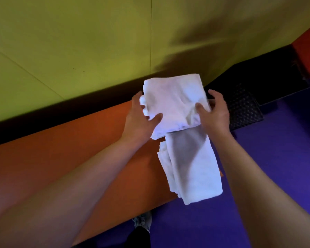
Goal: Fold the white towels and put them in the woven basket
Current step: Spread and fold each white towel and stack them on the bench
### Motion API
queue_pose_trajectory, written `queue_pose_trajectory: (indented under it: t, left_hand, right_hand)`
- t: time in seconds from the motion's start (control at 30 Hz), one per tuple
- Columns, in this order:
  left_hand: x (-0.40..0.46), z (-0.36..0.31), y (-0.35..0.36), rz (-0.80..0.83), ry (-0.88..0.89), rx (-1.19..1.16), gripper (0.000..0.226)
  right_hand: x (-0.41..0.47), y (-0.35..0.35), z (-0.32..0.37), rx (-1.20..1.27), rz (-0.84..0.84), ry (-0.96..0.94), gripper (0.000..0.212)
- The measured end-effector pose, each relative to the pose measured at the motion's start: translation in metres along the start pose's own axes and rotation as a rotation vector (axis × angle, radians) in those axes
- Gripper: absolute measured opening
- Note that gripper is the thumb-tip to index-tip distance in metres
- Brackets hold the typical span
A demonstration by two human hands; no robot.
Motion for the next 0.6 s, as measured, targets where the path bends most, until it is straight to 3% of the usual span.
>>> queue_pose_trajectory:
  t: [0.1,0.23,0.37,0.6]
  left_hand:
    - [-0.002,0.026,0.017,0.251,0.161,0.522,0.062]
    - [-0.015,0.043,0.021,0.423,0.125,0.648,0.059]
    - [-0.032,0.024,-0.007,0.413,0.169,0.614,0.060]
    - [-0.076,0.003,-0.091,0.212,0.213,0.687,0.053]
  right_hand:
    - [-0.012,0.024,-0.007,-0.463,-0.009,-0.194,0.052]
    - [-0.036,0.052,-0.024,-0.671,0.136,-0.259,0.044]
    - [-0.049,0.056,-0.014,-0.631,-0.014,-0.336,0.047]
    - [-0.120,0.093,0.055,-0.477,0.049,-0.602,0.051]
Point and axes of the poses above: each hand's wrist, its own x-axis towards the middle knuckle, its own y-axis out of the palm, z = x × y, the point moved 3 cm from there along x, towards the middle knuckle, and after that the axes turned 10 degrees about y, right-handed, at the moved point
